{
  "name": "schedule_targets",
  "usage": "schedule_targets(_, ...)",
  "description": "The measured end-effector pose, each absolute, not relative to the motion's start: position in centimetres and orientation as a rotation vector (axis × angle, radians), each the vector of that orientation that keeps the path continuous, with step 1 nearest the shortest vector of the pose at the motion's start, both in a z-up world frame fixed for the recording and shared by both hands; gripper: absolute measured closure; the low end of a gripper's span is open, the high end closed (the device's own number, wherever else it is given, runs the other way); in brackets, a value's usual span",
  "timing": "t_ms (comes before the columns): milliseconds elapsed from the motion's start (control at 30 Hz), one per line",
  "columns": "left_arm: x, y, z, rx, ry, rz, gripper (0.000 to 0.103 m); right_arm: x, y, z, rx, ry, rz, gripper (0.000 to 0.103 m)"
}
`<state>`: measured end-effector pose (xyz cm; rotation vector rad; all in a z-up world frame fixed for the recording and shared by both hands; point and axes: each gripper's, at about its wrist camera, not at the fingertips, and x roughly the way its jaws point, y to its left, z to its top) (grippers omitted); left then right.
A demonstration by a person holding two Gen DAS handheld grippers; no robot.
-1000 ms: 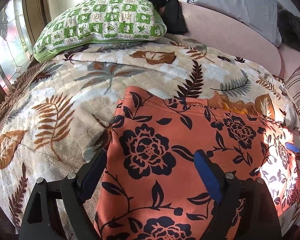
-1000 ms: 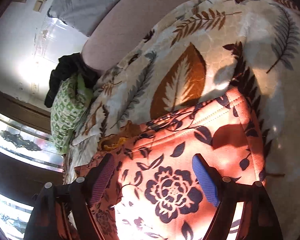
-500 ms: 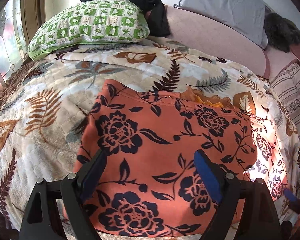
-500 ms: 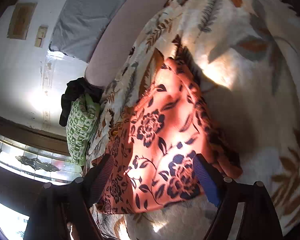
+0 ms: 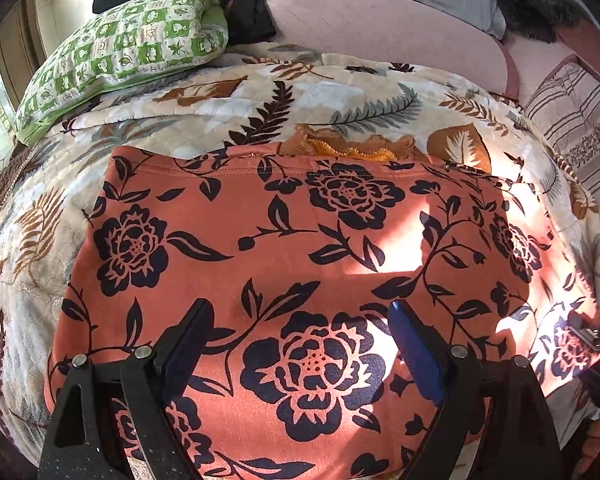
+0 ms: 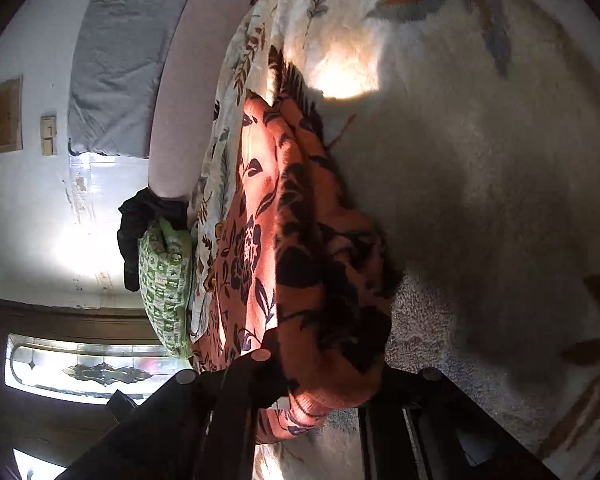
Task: Fold small clothes
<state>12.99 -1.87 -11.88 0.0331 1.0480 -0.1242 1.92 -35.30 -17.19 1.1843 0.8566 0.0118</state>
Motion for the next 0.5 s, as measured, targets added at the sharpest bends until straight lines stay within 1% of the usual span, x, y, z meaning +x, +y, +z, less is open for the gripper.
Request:
schedule_targets(67,12.8,-1.7,-11.2,0.019,0.993,-0.108,0.014,1.5,-34.0,-14.0,1.016,0.826,0.033,0.095)
schedule_targets(133,13.1,-1.7,-11.5,0.010,0.985,-0.096,0.014,1.5,-33.1,-13.3,0.927,0.843,0.039,0.094)
schedule_targets(167,13.5,-2.0,-12.3,0.026,1.018,-0.092,0.014,1.9,-32.9,-14.2,0.874,0.900,0.015,0.090)
schedule_targets(200,14.0,-2.3,-13.3,0.050,1.067,-0.094,0.014,2.4,-33.0,-15.8,0.846,0.995,-0.004,0.080)
schedule_targets(233,14.2,-2.6,-14.4,0.075,1.104,-0.096,0.014,2.4,-33.5,-17.1,0.890,1.049,0.011,0.078)
schedule_targets(267,14.1,-2.8,-14.9,0.097,1.098,-0.094,0.013,1.7,-34.4,-17.2,0.956,1.002,0.032,0.077)
schedule_targets(300,13.9,-2.9,-14.9,0.109,1.073,-0.092,0.012,1.3,-35.2,-16.6,0.968,0.988,0.018,0.070)
schedule_targets(333,13.8,-2.9,-14.9,0.112,1.063,-0.088,0.011,0.9,-35.9,-15.7,0.956,0.965,0.010,0.065)
schedule_targets(367,13.8,-2.9,-15.0,0.109,1.064,-0.087,0.009,0.7,-36.7,-14.7,0.951,0.927,0.011,0.053)
schedule_targets(400,13.9,-2.9,-15.1,0.108,1.065,-0.087,0.009,0.7,-37.7,-13.8,0.952,0.891,0.009,0.031)
schedule_targets(433,14.0,-2.9,-15.1,0.108,1.065,-0.087,0.008,1.2,-38.5,-13.0,0.946,0.870,0.015,0.025)
schedule_targets(467,14.0,-2.9,-15.2,0.106,1.066,-0.087,0.007,2.4,-39.3,-12.5,0.933,0.876,0.035,0.022)
schedule_targets(500,14.0,-2.9,-15.2,0.103,1.066,-0.087,0.007,3.7,-40.2,-12.1,0.924,0.884,0.051,0.022)
